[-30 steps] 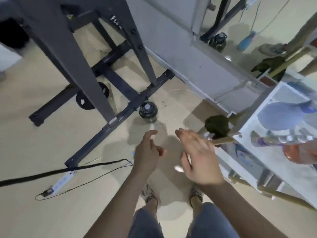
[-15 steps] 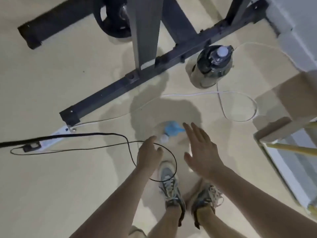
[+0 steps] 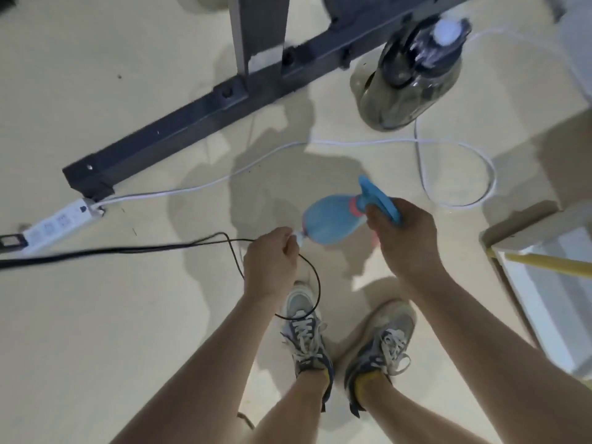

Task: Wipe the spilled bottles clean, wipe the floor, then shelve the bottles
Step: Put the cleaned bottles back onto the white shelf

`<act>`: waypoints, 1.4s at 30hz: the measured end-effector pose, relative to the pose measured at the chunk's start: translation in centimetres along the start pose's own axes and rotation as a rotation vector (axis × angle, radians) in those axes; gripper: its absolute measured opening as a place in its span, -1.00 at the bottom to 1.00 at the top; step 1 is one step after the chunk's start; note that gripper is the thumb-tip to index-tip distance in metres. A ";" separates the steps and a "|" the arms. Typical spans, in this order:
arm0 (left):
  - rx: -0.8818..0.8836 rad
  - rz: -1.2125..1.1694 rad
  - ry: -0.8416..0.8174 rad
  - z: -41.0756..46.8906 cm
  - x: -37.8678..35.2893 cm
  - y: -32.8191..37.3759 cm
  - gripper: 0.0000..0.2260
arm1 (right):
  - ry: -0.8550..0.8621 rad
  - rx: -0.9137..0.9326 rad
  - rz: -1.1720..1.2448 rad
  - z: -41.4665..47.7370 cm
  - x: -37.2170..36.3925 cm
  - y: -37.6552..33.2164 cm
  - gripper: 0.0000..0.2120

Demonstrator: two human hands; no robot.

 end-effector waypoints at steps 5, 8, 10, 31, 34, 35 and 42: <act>-0.177 -0.086 0.140 -6.8 15.6 16.1 -0.85 | 0.007 -0.255 0.659 -13.3 16.1 -5.2 -0.81; -0.344 -0.014 0.176 -10.9 24.9 28.5 -0.66 | -0.029 -0.191 0.806 -22.6 25.2 -10.7 -0.91; -0.524 0.134 0.192 -13.4 29.6 36.6 -0.54 | -0.034 -0.077 0.745 -28.7 30.9 -14.5 -0.82; -1.200 -0.110 -0.281 -35.6 25.6 71.5 -0.94 | 0.984 -0.080 0.195 -59.7 62.5 3.9 -0.78; -1.214 -0.018 -0.343 -36.4 20.1 74.5 -0.92 | 1.005 -0.089 0.239 -58.1 65.5 7.7 -0.77; -1.215 0.031 -0.357 -36.6 18.0 75.4 -0.90 | 1.003 -0.086 0.268 -57.1 66.5 8.8 -0.78; -1.087 0.232 -0.448 -35.2 5.1 78.6 -0.78 | 0.874 -0.023 0.302 -48.1 70.7 12.5 -0.78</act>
Point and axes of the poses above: each hand's wrist, its own z-axis towards the middle knuckle, its own x-axis out of the back of the hand, y = z × x, the point moved 9 cm from there along z, towards the middle knuckle, and after that the axes turned 15 degrees about -x, right-handed, at the moved point
